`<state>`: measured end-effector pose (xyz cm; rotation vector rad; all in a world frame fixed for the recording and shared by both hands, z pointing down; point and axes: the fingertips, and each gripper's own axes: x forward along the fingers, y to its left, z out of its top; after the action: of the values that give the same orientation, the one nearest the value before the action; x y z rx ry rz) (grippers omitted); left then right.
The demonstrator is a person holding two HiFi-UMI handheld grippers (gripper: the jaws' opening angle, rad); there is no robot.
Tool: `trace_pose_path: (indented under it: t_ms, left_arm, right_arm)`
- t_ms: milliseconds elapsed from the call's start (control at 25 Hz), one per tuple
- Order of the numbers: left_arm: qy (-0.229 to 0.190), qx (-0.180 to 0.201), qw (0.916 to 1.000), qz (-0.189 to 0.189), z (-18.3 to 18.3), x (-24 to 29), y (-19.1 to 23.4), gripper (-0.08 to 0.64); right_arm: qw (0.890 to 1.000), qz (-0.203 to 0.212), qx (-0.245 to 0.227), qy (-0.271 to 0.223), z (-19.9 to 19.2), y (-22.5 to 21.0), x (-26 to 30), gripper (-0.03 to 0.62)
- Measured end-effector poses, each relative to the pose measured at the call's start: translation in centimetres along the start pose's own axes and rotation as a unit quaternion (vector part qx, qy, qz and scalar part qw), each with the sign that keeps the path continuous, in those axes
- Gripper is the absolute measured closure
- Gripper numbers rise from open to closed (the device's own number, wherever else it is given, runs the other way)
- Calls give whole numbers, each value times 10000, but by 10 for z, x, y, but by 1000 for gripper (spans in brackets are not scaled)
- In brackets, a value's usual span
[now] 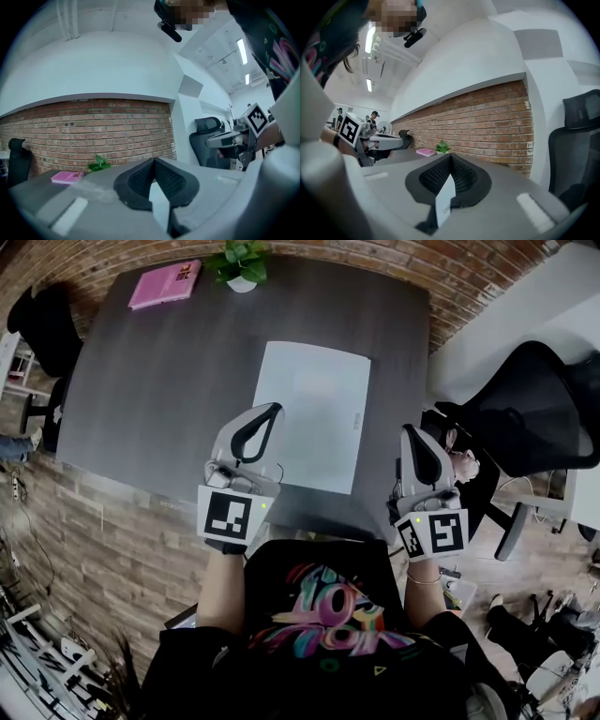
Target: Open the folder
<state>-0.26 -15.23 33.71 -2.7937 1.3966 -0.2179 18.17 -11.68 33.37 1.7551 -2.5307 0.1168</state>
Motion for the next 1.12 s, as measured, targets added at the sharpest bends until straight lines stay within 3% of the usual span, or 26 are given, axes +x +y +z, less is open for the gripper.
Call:
trace_pose_path:
  t_ms: [280, 560, 880, 1120]
  left_arm:
    - [55, 50, 10000, -50, -3, -3, -1, 558]
    - [207, 101, 9992, -316, -17, -5, -18, 558]
    - [306, 54, 9976, -622, -32, -1, -38, 559]
    - [384, 79, 9958, -822, -43, 0, -51, 558]
  right_arm:
    - [9998, -37, 159, 96, -9, 0, -2, 592]
    - [9965, 103, 720, 419, -39, 6, -6, 563]
    - [9801, 276, 1697, 988, -99, 15, -16, 509]
    - [9673, 455, 1954, 1552, -149, 28, -22, 486]
